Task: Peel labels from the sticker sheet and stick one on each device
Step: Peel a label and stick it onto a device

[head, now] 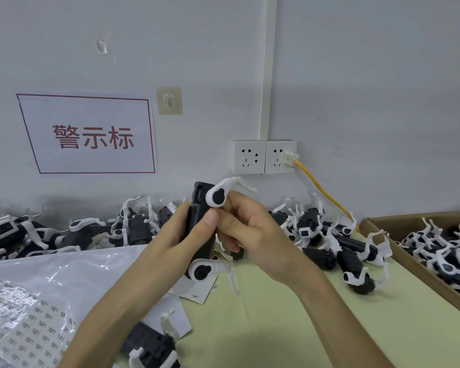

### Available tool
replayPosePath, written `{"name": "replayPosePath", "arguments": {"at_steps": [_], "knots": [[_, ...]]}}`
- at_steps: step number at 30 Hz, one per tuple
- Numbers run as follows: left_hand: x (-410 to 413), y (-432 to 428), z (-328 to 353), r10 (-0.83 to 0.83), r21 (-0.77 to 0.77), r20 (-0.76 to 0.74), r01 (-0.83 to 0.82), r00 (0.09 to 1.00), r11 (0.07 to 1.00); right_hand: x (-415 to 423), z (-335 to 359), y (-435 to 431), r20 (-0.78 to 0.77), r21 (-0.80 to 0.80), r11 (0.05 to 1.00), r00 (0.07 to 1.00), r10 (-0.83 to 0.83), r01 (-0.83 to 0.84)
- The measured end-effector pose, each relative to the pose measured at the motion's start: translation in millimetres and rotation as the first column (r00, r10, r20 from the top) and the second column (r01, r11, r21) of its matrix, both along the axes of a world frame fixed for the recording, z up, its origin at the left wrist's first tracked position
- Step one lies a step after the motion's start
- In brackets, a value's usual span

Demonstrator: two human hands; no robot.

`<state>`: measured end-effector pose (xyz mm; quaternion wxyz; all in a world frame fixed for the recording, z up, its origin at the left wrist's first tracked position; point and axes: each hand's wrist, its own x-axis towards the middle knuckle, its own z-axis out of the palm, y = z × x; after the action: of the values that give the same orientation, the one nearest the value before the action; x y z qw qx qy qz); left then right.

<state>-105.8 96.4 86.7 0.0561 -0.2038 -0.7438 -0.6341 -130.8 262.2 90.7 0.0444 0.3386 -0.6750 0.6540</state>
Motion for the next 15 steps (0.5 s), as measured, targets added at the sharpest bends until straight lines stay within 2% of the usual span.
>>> {"name": "replayPosePath", "arguments": {"at_steps": [5,8,12,15], "knots": [[-3,10,-2,0.016,0.131,-0.016,-0.014,1.000,0.991,4,4,0,-0.042,0.053,0.999,0.999,0.014,-0.011],[-9,7,-7,0.019,0.222,0.064,-0.033,0.998,0.975,1,5,8,-0.023,0.077,0.997,1.000,0.014,-0.012],[-19,-1,-13,0.021,0.257,0.195,-0.071,0.981,0.964,-4,8,24,-0.060,0.187,0.973,0.991,-0.123,0.132],[-19,-2,-13,0.046,0.223,0.177,-0.086,0.983,0.971,-6,15,40,-0.083,0.095,0.965,0.968,-0.237,0.245]]}}
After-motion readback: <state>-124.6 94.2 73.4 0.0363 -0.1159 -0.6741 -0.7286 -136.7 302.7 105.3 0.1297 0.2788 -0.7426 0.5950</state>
